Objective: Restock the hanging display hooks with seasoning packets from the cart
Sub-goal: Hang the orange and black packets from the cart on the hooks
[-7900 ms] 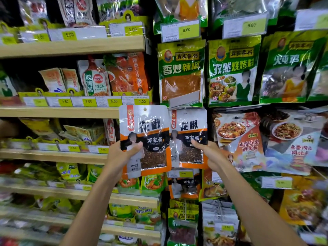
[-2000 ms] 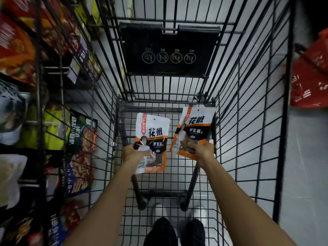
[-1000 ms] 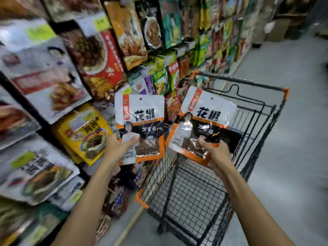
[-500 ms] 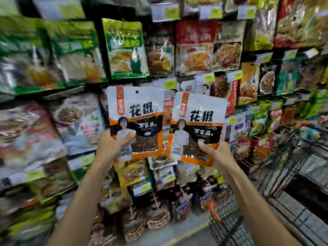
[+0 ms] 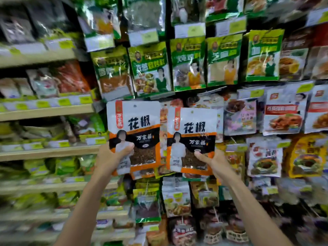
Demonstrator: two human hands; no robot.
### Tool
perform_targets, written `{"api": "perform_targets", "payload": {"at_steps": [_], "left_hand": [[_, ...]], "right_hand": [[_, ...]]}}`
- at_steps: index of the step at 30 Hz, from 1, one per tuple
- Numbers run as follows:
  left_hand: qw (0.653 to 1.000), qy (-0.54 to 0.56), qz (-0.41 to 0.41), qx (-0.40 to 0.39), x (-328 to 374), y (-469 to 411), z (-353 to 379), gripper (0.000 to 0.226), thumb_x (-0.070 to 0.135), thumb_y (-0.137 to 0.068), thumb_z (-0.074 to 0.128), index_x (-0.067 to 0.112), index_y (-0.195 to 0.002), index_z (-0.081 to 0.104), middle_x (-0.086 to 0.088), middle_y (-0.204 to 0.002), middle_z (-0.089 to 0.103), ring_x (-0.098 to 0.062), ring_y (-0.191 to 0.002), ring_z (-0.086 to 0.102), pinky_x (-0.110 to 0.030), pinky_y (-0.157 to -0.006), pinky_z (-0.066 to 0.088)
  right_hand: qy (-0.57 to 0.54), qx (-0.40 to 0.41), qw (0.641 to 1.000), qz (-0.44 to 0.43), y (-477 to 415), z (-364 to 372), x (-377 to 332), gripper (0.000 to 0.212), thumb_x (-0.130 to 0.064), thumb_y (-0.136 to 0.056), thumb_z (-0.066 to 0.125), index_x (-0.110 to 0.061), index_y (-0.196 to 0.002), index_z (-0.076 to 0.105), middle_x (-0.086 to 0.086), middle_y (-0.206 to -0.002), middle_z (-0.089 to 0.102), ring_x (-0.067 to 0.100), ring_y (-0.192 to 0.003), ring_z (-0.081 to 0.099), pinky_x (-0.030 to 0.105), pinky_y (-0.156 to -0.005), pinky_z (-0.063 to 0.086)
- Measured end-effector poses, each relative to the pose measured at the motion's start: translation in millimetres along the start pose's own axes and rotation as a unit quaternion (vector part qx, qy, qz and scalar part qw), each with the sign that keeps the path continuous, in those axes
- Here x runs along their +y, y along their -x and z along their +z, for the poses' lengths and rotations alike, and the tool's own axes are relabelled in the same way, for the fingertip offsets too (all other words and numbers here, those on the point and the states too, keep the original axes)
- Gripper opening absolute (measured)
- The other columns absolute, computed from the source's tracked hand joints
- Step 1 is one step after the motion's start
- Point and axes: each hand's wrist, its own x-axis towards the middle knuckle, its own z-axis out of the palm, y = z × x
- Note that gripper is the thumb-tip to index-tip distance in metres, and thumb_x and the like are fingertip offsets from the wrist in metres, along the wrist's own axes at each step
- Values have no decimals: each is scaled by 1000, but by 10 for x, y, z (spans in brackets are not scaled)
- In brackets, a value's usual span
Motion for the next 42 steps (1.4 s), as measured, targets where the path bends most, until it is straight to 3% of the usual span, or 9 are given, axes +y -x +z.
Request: {"api": "perform_targets", "payload": {"at_steps": [3, 7, 12, 15, 18, 26, 31, 37, 42], "left_hand": [[999, 2, -12, 32, -230, -102, -455, 75, 38, -70, 78, 10, -133, 49, -13, -134, 54, -35, -121, 51, -57, -96, 44], [997, 6, -17, 74, -442, -283, -839, 80, 42, -67, 78, 15, -135, 47, -9, -138, 51, -32, -125, 49, -54, -99, 43], [994, 9, -19, 110, -603, -592, -1007, 65, 34, -75, 76, 18, -132, 49, -7, -137, 52, -32, -124, 49, -50, -98, 44], [993, 7, -8, 117, -655, -766, -1022, 48, 31, -78, 74, 23, -120, 53, 1, -121, 57, -29, -118, 51, -43, -90, 44], [990, -7, -5, 142, -688, -929, -1025, 48, 27, -80, 73, 20, -123, 53, -5, -124, 57, -31, -121, 50, -41, -92, 44], [987, 2, -19, 162, -749, -1236, -1044, 34, 24, -78, 76, 7, -106, 65, -11, -102, 68, -27, -96, 63, -48, -86, 52], [988, 8, -16, 154, -838, -1381, -1051, 36, 28, -77, 76, 13, -107, 62, -6, -103, 65, -27, -99, 61, -44, -80, 49], [990, 19, -5, 139, -905, -1560, -1088, 35, 30, -77, 75, 19, -107, 61, -2, -105, 65, -27, -103, 60, -43, -84, 48], [993, 29, 10, 118, -887, -1661, -1124, 60, 39, -69, 75, 11, -119, 59, -5, -112, 64, -28, -108, 59, -45, -87, 48]], "right_hand": [[19, -35, 999, -4, -153, 522, 74, 17, -23, -83, 74, -35, -80, 61, -22, -65, 63, -6, -70, 61, 32, -79, 44], [18, -64, 998, 3, -421, 1070, 73, 27, -19, -84, 72, -24, -109, 64, -5, -105, 70, 15, -104, 62, 36, -92, 45], [47, -90, 995, 17, -920, 1459, 123, 19, -27, -80, 76, -33, -80, 59, -22, -71, 68, 13, -89, 65, 28, -77, 45], [47, -107, 993, 10, -1250, 1640, 140, 25, -26, -79, 78, -31, -98, 62, 1, -105, 73, 19, -103, 66, 37, -89, 52], [54, -139, 989, 2, -1550, 1803, 143, 36, -27, -79, 78, -27, -111, 62, -1, -113, 69, 16, -107, 63, 41, -97, 49], [-3, -150, 988, 31, -1992, 2051, 165, 27, -15, -81, 76, -20, -104, 64, 0, -108, 71, 9, -96, 67, 17, -69, 49], [-27, -158, 986, 41, -2134, 2092, 297, 32, -18, -78, 78, -25, -104, 61, -10, -103, 69, 6, -99, 61, 22, -81, 44], [-40, -153, 986, 47, -2193, 2081, 463, 79, -35, -68, 79, -4, -133, 47, 5, -124, 62, 17, -121, 53, 36, -110, 30], [-30, -113, 991, 59, -2350, 2176, 453, 59, -22, -79, 77, -7, -128, 48, -10, -112, 61, 17, -123, 48, 30, -105, 32]]}}
